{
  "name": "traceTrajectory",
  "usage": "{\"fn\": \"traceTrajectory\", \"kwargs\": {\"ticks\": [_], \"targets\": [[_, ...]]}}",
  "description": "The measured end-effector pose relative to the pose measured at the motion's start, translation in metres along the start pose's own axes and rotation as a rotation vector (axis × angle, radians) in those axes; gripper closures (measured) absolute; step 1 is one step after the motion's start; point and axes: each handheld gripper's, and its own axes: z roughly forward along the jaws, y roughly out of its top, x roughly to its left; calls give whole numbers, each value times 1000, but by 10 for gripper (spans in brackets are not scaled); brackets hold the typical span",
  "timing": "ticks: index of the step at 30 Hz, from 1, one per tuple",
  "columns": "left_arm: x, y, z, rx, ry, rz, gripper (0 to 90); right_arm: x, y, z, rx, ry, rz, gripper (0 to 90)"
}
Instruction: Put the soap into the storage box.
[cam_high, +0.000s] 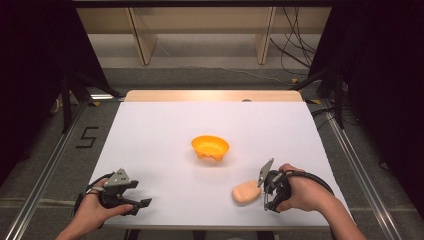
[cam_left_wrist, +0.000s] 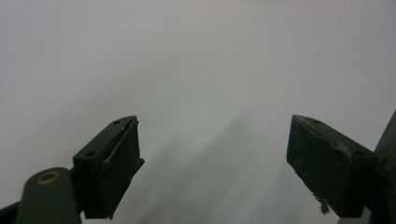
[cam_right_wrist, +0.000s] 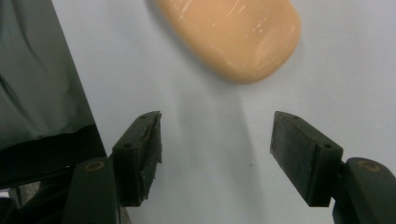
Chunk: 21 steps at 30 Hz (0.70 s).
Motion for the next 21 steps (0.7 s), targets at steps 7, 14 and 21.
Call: {"fn": "traceTrajectory", "kwargs": {"ticks": [7, 14, 21], "targets": [[-2, -1, 1, -15, -14, -21, 170, -5, 10, 1, 16, 0, -22, 331], [-2, 0, 1, -15, -12, -2, 170, -9, 21, 5, 26, 7, -88, 320], [0, 0, 0, 0, -5, 13, 170, -12, 29, 8, 25, 4, -114, 295]]}}
